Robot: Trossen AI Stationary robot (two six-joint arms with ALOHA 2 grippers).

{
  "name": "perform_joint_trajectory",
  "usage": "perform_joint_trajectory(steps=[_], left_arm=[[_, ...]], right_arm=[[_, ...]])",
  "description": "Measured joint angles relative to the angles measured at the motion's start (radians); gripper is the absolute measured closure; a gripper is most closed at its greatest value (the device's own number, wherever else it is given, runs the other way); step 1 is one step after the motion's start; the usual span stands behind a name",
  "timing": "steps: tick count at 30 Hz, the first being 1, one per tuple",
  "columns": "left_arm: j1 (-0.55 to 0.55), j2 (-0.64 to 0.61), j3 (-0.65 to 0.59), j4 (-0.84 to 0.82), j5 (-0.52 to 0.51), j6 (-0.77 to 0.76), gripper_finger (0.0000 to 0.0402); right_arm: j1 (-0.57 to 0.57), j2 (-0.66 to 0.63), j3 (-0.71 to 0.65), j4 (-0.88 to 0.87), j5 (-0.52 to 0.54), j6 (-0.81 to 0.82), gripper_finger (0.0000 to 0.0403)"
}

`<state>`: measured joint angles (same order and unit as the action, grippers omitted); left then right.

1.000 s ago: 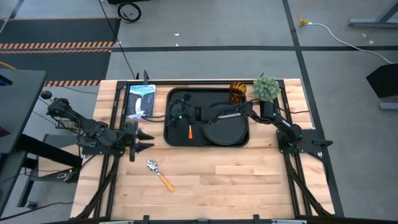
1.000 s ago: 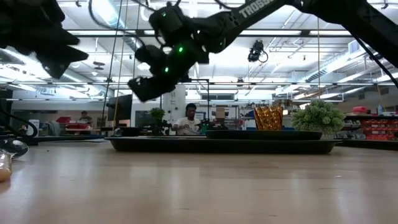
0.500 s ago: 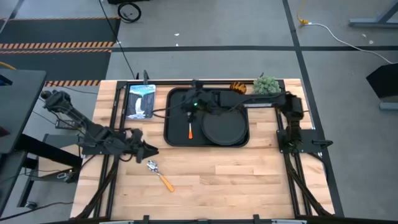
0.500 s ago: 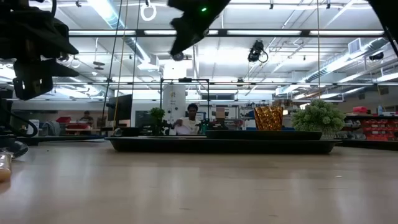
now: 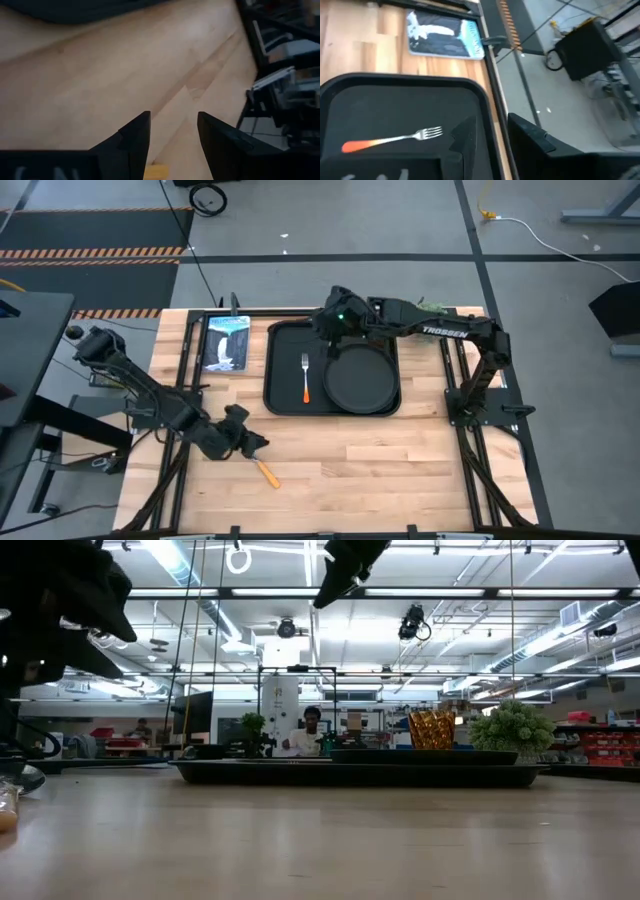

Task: Pick and place plate/cup/fork/spoon on tray
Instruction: Put the yellow spoon on the black serving tray to the right of the orange fork

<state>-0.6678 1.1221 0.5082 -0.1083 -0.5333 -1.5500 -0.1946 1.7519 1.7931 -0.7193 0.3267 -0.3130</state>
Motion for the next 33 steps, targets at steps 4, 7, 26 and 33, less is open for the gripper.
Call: perform_joint_trajectory(steps=[4, 7, 26, 33], left_arm=[[-0.005, 0.107, 0.123, -0.121, 0.022, -0.09, 0.023], [-0.017, 0.184, 0.205, -0.22, 0.046, -0.198, 0.023], [-0.041, 0.575, 0.553, -0.591, 0.33, -0.759, 0.023], [-0.014, 0.656, 0.553, -0.587, 0.355, -0.803, 0.023]], right_arm=[[-0.029, -0.001, 0.0, -0.019, -0.096, -0.043, 0.0286], [-0.047, -0.001, 0.0, -0.036, -0.155, -0.072, 0.0286], [-0.12, -0.002, -0.03, -0.024, -0.402, -0.173, 0.0286], [-0.123, -0.002, -0.107, 0.044, -0.414, -0.186, 0.0286]])
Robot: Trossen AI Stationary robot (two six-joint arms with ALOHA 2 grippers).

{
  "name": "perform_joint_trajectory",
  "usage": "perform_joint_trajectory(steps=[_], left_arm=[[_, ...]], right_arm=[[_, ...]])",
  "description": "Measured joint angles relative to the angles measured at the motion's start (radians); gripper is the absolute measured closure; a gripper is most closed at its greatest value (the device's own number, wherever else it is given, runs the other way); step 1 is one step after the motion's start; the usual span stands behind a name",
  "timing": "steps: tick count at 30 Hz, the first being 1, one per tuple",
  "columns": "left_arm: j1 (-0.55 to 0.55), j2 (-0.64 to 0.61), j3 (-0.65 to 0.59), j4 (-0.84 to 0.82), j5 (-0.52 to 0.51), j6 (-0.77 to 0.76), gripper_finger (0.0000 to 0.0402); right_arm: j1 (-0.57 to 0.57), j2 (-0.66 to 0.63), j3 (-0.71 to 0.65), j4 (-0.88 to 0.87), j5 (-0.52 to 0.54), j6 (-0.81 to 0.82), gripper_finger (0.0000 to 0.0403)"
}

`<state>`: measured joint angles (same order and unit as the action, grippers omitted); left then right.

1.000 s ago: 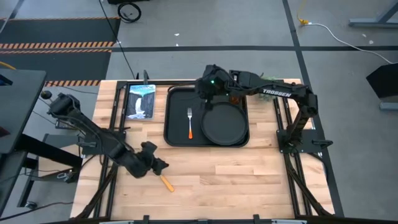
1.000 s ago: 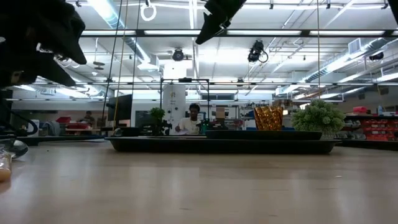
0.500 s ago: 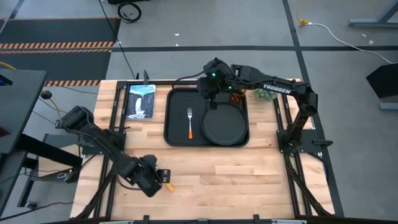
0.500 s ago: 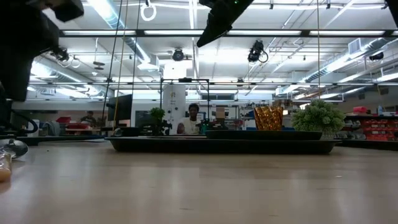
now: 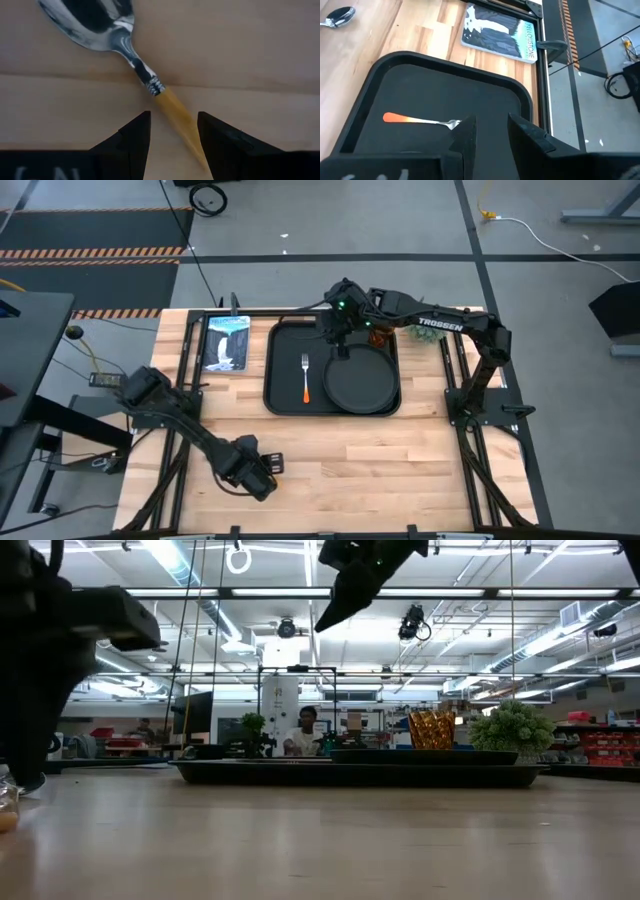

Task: Pick and place plate/cup/fork/spoon on tray
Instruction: Put the yellow spoon on the black serving tray to the right of the orange fork

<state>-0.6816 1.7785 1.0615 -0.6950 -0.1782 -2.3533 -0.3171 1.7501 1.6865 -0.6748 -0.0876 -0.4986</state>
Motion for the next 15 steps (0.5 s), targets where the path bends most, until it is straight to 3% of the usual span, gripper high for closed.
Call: perform_joint_trajectory(steps=[9, 15], left_arm=[[0.023, 0.032, 0.003, -0.004, 0.064, 0.002, 0.023], [0.026, 0.03, 0.001, 0.005, 0.112, 0.082, 0.0232]], right_arm=[[0.0, 0.0, -0.043, 0.007, -0.013, -0.003, 0.0286], [0.0, 0.0, -0.043, 0.008, -0.013, -0.001, 0.0286]])
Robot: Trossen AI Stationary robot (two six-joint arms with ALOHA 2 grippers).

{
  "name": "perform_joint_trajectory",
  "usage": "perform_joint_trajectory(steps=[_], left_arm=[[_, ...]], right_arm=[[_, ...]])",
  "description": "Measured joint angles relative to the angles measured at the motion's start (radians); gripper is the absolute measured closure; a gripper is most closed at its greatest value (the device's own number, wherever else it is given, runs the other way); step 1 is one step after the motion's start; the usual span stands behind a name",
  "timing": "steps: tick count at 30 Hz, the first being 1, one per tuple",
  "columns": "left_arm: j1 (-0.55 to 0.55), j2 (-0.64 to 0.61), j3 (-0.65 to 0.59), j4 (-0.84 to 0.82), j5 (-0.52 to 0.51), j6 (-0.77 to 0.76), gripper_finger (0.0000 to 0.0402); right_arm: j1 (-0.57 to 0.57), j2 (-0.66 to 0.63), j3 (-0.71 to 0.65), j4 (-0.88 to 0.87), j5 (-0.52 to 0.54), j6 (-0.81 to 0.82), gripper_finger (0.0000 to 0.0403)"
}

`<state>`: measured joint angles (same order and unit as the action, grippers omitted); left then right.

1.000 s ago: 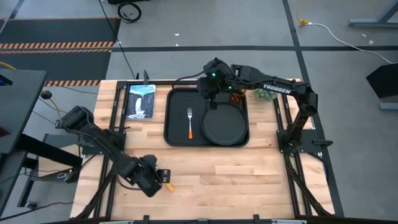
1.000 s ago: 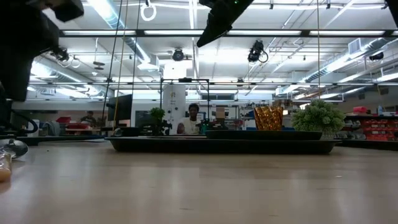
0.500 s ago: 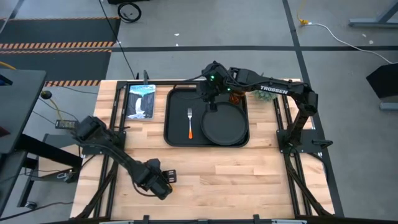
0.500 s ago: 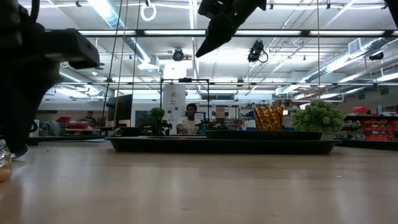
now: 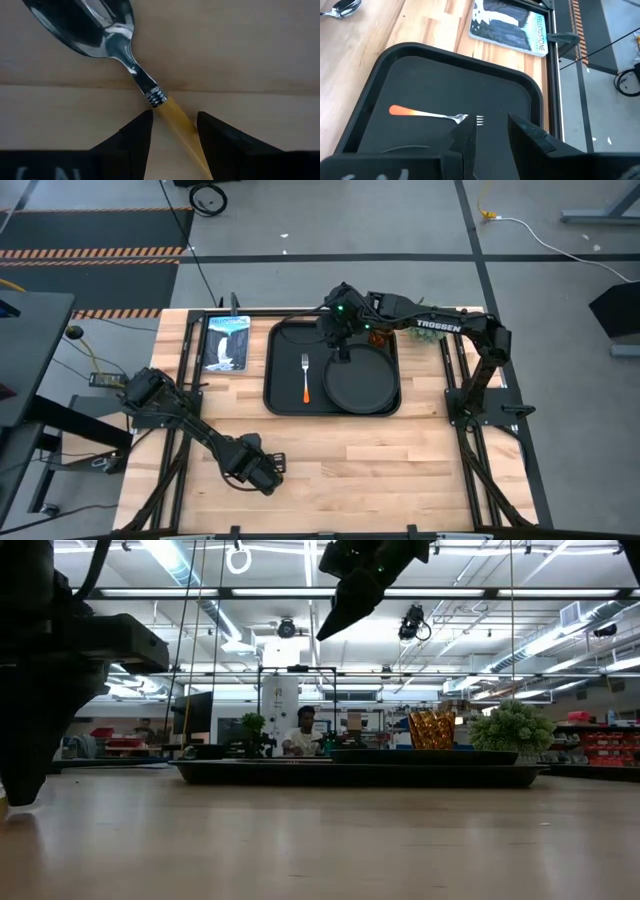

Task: Pick and place plate/cup/fork/spoon on tray
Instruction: Put the yellow spoon on the black serving tray to the right of the orange fork

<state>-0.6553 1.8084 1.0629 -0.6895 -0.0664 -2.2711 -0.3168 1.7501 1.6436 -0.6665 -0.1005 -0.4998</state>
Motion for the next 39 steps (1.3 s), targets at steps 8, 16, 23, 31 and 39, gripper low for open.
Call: perform_joint_trajectory(steps=[8, 16, 23, 31, 39], left_arm=[[-0.01, 0.0, -0.001, -0.001, 0.059, 0.06, 0.0296], [-0.039, -0.002, -0.001, 0.008, 0.064, 0.065, 0.0349], [-0.052, -0.017, -0.003, 0.005, 0.04, 0.058, 0.0335], [-0.049, -0.025, 0.033, -0.036, -0.016, 0.08, 0.0343], [-0.006, -0.029, 0.222, -0.345, -0.14, 0.155, 0.034]], right_arm=[[0.006, 0.0, 0.0, 0.0, -0.003, 0.002, 0.0286], [0.009, -0.011, 0.0, -0.002, -0.003, 0.007, 0.0286], [0.01, -0.026, 0.0, -0.01, -0.002, 0.01, 0.0286], [0.01, -0.028, 0.001, -0.011, 0.001, 0.01, 0.0286], [0.01, -0.028, 0.001, -0.008, 0.002, 0.009, 0.0286]])
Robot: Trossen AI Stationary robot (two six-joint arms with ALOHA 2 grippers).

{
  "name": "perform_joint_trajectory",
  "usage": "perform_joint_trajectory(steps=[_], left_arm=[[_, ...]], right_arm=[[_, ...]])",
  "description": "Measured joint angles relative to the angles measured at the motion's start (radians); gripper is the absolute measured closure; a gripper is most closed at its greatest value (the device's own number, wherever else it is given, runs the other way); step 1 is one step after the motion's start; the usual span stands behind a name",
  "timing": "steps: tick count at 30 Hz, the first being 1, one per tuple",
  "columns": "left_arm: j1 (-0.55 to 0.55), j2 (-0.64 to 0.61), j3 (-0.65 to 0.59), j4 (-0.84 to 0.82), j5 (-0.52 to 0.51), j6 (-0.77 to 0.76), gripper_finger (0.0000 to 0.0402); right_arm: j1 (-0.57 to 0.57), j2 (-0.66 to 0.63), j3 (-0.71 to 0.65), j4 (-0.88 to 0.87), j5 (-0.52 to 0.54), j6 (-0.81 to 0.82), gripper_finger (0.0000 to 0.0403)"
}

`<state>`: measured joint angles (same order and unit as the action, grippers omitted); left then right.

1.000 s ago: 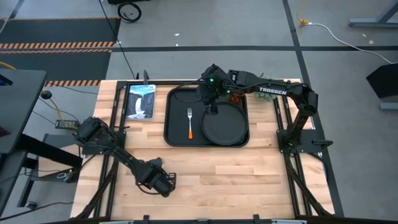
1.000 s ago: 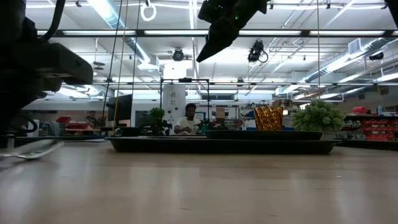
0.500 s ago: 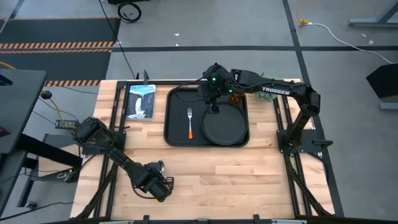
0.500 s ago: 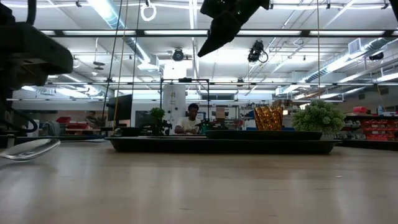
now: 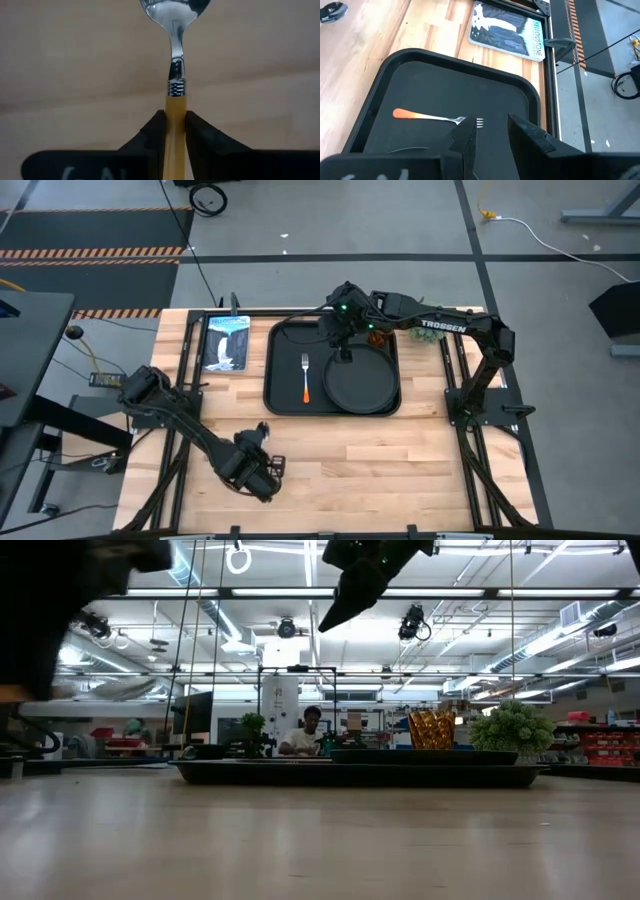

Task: Pick and place plate/cup/fork/spoon on tray
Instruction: Put the yellow spoon on the black serving tray to the right of the orange fork

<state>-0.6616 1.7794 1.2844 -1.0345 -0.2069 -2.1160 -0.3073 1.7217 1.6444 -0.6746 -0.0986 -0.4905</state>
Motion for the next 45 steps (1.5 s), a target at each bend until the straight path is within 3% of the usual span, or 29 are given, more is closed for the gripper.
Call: perform_joint_trajectory(steps=[4, 10, 14, 22, 28, 36, 45], left_arm=[[0.08, 0.0, 0.034, -0.073, -0.094, 0.131, 0.034], [0.279, 0.0, 0.034, -0.059, -0.177, 0.414, 0.034], [0.425, 0.0, 0.034, -0.001, -0.245, 0.613, 0.034], [0.662, 0.0, 0.035, 0.212, -0.252, 0.958, 0.034], [0.731, 0.0, -0.033, 0.282, -0.239, 0.984, 0.034], [0.761, 0.0, -0.214, 0.487, -0.123, 0.938, 0.034], [0.799, 0.0, -0.258, 0.499, -0.091, 0.896, 0.0341]], right_arm=[[0.0, -0.021, 0.0, -0.003, 0.003, -0.001, 0.0286], [0.0, -0.104, 0.001, -0.005, 0.003, -0.002, 0.0286], [-0.004, -0.168, 0.002, -0.013, 0.003, -0.002, 0.0286], [-0.055, -0.242, 0.002, -0.056, 0.002, 0.001, 0.0286], [-0.095, -0.245, 0.002, -0.123, -0.044, 0.027, 0.0286], [-0.084, -0.233, 0.002, -0.144, -0.097, 0.028, 0.0286], [-0.049, -0.233, 0.001, -0.113, -0.105, 0.028, 0.0286]])
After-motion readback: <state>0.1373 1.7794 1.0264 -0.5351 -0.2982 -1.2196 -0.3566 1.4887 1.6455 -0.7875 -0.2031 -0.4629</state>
